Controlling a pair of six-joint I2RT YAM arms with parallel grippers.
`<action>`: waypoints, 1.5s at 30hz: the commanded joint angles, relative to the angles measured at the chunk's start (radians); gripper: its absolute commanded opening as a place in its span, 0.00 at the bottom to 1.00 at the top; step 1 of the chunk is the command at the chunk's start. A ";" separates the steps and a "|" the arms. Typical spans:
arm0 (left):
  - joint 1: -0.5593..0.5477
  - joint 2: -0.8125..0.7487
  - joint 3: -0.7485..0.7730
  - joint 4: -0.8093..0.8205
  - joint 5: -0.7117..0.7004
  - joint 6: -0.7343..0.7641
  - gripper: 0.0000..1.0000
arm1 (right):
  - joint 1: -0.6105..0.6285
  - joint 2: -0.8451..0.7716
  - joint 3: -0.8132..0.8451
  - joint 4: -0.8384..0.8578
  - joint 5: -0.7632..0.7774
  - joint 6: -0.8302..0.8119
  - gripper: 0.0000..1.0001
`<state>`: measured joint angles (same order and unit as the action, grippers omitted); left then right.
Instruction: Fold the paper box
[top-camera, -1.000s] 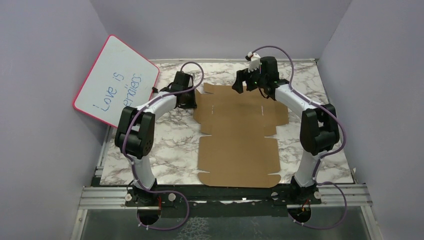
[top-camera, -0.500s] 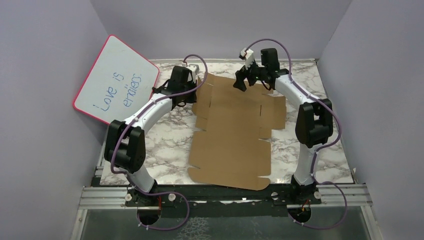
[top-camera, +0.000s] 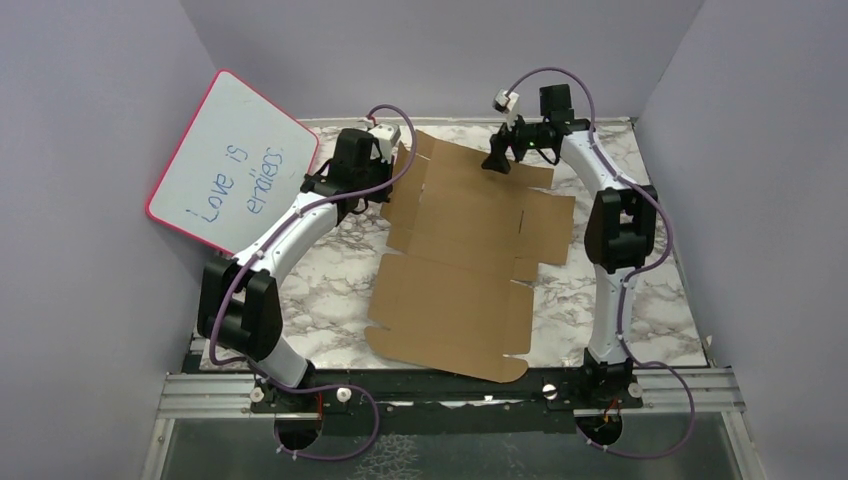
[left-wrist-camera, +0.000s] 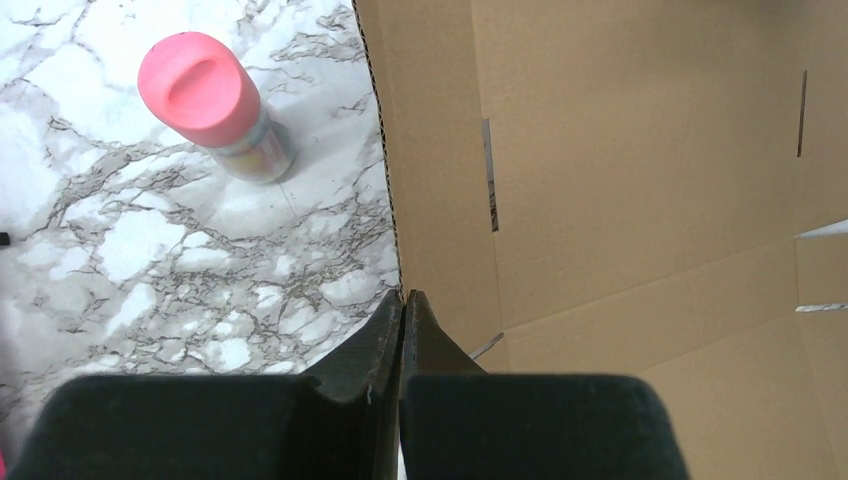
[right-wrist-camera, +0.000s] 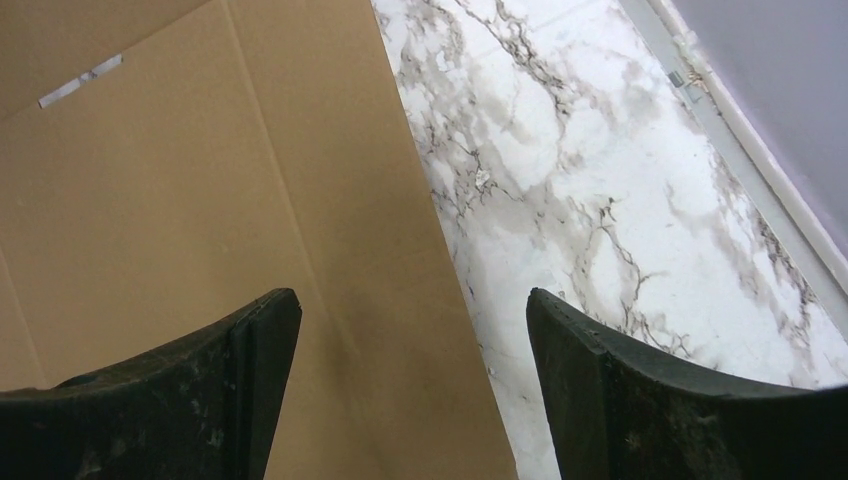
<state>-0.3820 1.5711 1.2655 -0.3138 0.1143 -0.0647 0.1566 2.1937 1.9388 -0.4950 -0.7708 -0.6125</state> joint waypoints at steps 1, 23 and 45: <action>-0.007 -0.045 -0.013 0.039 0.036 0.054 0.00 | -0.013 0.072 0.082 -0.119 -0.102 -0.072 0.87; -0.024 -0.089 -0.071 0.090 0.033 0.060 0.00 | -0.025 0.179 0.223 -0.337 -0.246 -0.233 0.41; -0.018 -0.073 -0.384 0.306 -0.126 -0.443 0.06 | -0.020 -0.024 -0.039 -0.187 -0.132 -0.178 0.01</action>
<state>-0.4011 1.5146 0.9897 -0.0998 0.0380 -0.3244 0.1410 2.2223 1.9202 -0.7673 -0.9344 -0.8219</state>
